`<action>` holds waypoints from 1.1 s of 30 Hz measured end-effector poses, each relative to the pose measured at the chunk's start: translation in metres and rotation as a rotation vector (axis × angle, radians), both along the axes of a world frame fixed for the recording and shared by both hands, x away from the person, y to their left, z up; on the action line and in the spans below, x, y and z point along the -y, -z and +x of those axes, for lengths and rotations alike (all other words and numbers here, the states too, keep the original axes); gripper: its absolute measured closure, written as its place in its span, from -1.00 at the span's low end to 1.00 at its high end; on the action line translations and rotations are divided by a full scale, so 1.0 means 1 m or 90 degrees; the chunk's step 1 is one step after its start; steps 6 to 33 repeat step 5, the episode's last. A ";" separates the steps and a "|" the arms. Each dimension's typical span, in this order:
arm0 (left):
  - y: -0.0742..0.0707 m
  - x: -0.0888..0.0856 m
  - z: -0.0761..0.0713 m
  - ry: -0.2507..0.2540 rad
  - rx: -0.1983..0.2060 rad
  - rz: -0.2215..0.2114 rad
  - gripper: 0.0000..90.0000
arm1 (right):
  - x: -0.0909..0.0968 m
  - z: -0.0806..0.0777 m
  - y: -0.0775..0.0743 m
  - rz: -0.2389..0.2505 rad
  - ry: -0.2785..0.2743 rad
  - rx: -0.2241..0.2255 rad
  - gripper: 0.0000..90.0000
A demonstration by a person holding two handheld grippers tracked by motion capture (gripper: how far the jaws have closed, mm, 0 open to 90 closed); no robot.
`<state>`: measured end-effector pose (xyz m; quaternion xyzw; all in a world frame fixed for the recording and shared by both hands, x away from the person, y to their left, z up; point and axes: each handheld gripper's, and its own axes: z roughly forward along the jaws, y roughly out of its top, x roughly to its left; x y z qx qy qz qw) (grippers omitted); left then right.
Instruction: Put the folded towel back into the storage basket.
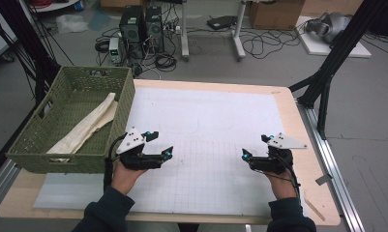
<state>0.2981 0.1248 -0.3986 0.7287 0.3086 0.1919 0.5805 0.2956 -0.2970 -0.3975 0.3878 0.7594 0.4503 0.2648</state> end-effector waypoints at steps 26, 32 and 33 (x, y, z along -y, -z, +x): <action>0.000 0.001 0.001 0.002 -0.001 -0.001 -0.48 | 0.001 0.000 0.001 -0.002 0.001 0.001 -0.74; 0.000 0.001 0.001 0.002 -0.001 -0.001 -0.48 | 0.001 0.000 0.001 -0.002 0.001 0.001 -0.74; 0.000 0.001 0.001 0.002 -0.001 -0.001 -0.48 | 0.001 0.000 0.001 -0.002 0.001 0.001 -0.74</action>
